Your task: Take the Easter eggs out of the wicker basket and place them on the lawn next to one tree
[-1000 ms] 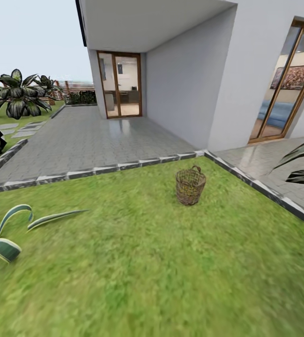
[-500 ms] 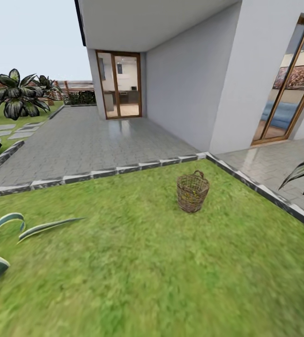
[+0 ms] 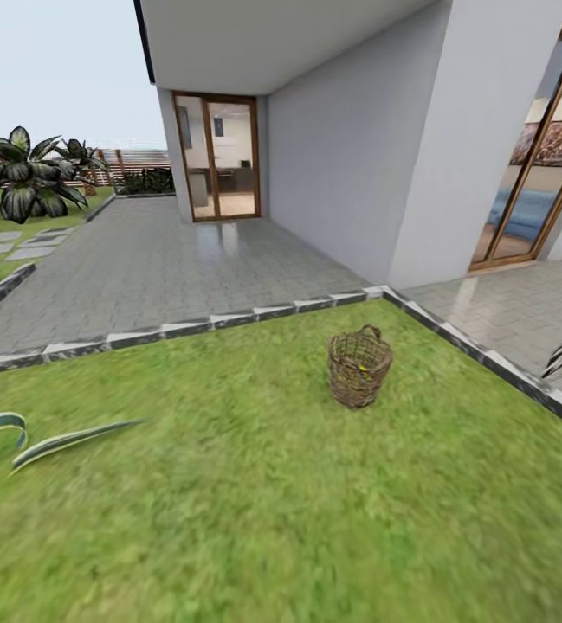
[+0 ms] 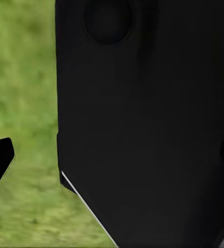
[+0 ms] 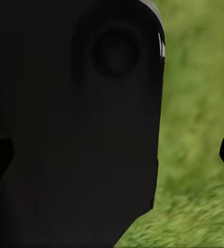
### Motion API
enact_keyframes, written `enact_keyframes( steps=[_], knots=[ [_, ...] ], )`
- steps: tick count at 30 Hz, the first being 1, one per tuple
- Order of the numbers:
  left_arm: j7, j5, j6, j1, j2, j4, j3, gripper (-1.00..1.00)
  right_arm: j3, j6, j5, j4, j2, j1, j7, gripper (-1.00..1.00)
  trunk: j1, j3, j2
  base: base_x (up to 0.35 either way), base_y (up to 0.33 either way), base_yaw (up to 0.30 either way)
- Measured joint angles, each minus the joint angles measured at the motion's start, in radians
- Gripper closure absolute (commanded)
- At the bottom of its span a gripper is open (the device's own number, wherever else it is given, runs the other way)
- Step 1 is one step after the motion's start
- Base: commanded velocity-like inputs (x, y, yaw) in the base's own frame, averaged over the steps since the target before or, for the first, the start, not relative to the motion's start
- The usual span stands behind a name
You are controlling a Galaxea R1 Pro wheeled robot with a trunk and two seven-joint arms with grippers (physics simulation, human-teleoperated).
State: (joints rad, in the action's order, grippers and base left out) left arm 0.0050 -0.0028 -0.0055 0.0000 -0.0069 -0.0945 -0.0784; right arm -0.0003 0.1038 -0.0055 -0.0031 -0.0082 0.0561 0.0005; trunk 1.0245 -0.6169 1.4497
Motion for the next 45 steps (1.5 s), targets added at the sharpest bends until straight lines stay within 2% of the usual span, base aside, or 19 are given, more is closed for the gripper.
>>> enact_keyframes(
  steps=[8, 23, 32, 45],
  knots=[
    [0.001, 0.002, 0.001, 0.0, -0.001, 0.0, -0.001, -1.0, 0.0, 0.0, 0.0, 0.0, 0.002, 0.0, 0.001, -1.0, 0.0, 0.0, 0.0, 0.332, 0.0, -0.241],
    [0.001, 0.006, 0.001, 0.0, 0.0, 0.0, -0.004, -1.0, 0.002, 0.0, 0.0, 0.0, 0.002, 0.0, 0.0, -1.0, 0.0, 0.0, 0.0, 0.332, 0.0, -0.021],
    [0.001, 0.004, 0.001, 0.0, 0.0, 0.0, -0.003, -1.0, 0.002, 0.001, 0.0, -0.001, 0.002, 0.0, 0.0, -1.0, 0.0, 0.003, 0.0, 0.326, 0.0, -0.23],
    [-0.008, 0.004, 0.0, 0.0, 0.0, -0.003, -0.003, -1.0, 0.009, 0.0, 0.009, -0.002, -0.002, 0.0, 0.002, -1.0, 0.001, 0.003, 0.0, 0.038, 0.0, -0.02]
  ],
)
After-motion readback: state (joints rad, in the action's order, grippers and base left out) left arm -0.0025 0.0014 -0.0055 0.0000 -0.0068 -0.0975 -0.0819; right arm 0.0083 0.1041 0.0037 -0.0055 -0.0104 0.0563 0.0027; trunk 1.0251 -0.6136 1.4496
